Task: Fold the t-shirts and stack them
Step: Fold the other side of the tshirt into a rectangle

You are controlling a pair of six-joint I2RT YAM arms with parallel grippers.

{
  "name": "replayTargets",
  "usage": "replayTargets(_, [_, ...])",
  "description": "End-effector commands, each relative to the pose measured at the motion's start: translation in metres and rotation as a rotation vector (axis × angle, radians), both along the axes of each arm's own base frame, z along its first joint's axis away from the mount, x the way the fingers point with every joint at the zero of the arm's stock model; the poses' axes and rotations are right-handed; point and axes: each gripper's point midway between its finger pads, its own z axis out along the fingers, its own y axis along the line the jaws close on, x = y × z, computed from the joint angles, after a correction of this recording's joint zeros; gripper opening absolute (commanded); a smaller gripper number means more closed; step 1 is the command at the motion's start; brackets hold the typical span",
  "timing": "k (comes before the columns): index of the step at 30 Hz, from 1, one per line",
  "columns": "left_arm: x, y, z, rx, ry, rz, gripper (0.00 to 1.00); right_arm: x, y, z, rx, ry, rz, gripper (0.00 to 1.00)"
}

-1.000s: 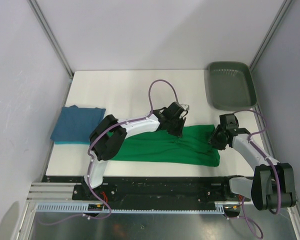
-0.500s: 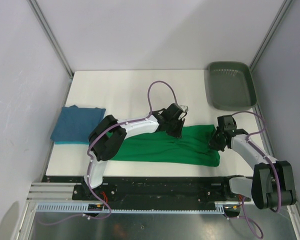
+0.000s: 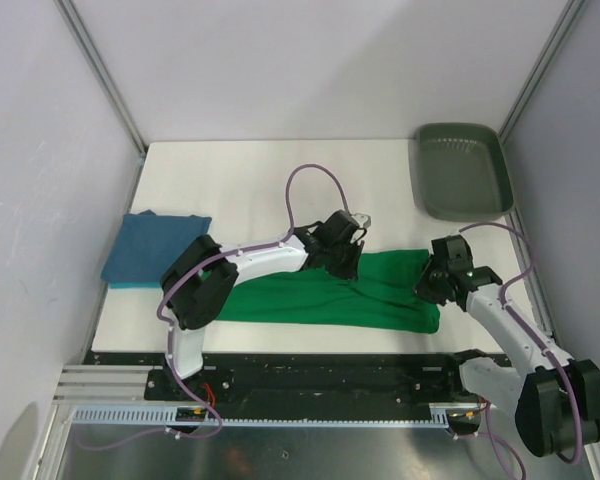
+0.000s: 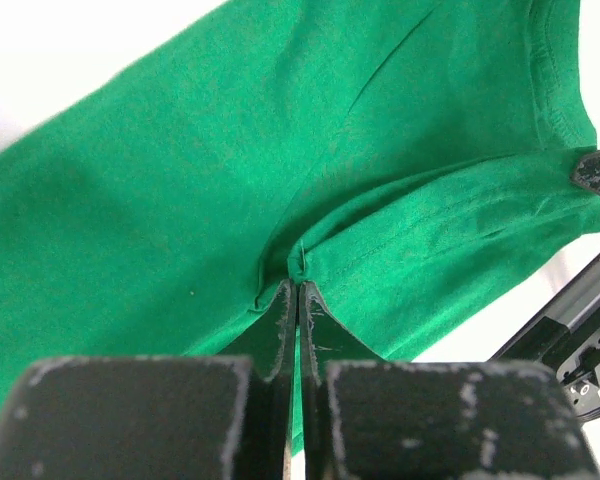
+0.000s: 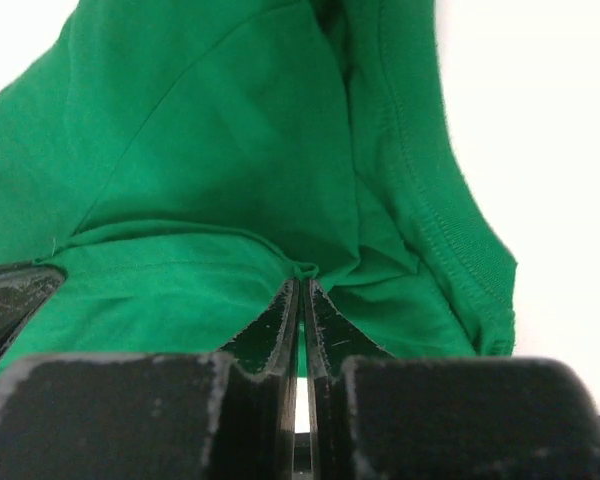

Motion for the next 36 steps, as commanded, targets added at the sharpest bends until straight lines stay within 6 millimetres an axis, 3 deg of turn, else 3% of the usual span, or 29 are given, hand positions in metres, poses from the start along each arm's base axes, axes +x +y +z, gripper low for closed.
replayTargets(1, [-0.001, -0.003, 0.021, -0.047, -0.057, -0.006, 0.00, -0.016, 0.006, -0.007, 0.002, 0.031, -0.008, 0.09])
replayTargets(8, [-0.012, 0.003, 0.011, -0.035, -0.057, -0.023, 0.07, -0.038, 0.009, -0.023, 0.008, 0.074, -0.007, 0.17])
replayTargets(14, [-0.016, 0.005, 0.014, -0.043, -0.084, -0.040, 0.20, -0.042, 0.005, -0.007, 0.013, 0.014, -0.018, 0.27])
replayTargets(19, [-0.016, 0.007, 0.019, -0.052, -0.105, -0.044, 0.24, -0.030, 0.008, 0.009, 0.029, -0.049, -0.028, 0.27])
replayTargets(25, [-0.022, 0.008, 0.019, -0.062, -0.097, -0.071, 0.24, 0.002, 0.006, 0.024, -0.022, -0.102, -0.043, 0.27])
replayTargets(30, [-0.028, 0.011, 0.014, -0.060, -0.082, -0.085, 0.23, 0.023, 0.004, 0.008, -0.081, -0.074, -0.046, 0.26])
replayTargets(36, [-0.030, 0.013, 0.016, -0.065, -0.088, -0.097, 0.22, 0.022, 0.000, -0.017, -0.140, 0.009, -0.037, 0.23])
